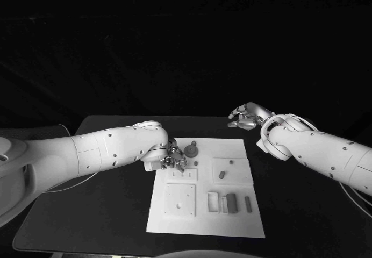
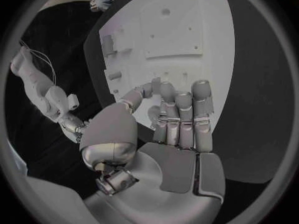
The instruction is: Assemble the parts on the task board
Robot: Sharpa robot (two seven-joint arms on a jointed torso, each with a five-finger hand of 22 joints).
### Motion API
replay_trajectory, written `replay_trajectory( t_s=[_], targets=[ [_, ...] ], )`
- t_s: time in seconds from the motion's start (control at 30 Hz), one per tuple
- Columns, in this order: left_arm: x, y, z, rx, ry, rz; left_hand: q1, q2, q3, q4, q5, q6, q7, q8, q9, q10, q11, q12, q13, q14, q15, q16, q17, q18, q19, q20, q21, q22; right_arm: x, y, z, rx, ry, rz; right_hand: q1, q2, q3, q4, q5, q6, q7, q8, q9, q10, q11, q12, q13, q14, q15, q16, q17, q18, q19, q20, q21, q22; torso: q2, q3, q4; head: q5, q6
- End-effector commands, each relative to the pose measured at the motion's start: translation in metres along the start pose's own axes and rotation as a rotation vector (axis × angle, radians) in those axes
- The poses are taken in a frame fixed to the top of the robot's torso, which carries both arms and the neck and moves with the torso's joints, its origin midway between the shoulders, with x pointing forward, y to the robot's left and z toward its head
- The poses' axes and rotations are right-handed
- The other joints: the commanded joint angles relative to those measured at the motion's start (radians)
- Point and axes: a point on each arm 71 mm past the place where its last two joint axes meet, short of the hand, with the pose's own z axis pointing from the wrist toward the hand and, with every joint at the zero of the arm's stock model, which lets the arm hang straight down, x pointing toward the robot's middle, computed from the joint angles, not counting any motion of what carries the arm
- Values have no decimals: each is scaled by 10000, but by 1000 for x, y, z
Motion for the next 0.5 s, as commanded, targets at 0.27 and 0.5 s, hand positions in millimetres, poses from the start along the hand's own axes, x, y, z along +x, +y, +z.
replay_trajectory(
  t_s=[0.27,0.5],
  targets=[
    [-3,-3,1,88,-561,717,68,41,978,-838,51,439,-283,235,84,150,-228,50,11,101,-309,71,-20,378,64,-250,49,250,1,4,0,-169,112,38,64,22,-18,-70,-2,1,104,-10,-3,-41,-1,22,-12,-27,-1,-38,-11,164,-44,-41,-56,-11,-2,14,-8,-13,-59],
    [1,-4,4,72,-526,800,30,34,954,-793,45,518,-319,283,127,216,-262,128,32,169,-331,149,-17,379,124,-263,119,253,3,5,0,-190,180,49,53,20,-27,-68,-2,0,104,-11,-4,-45,-1,24,-15,-32,-1,-37,-13,164,-48,-36,-56,-11,1,9,-18,-36,-80]
  ],
)
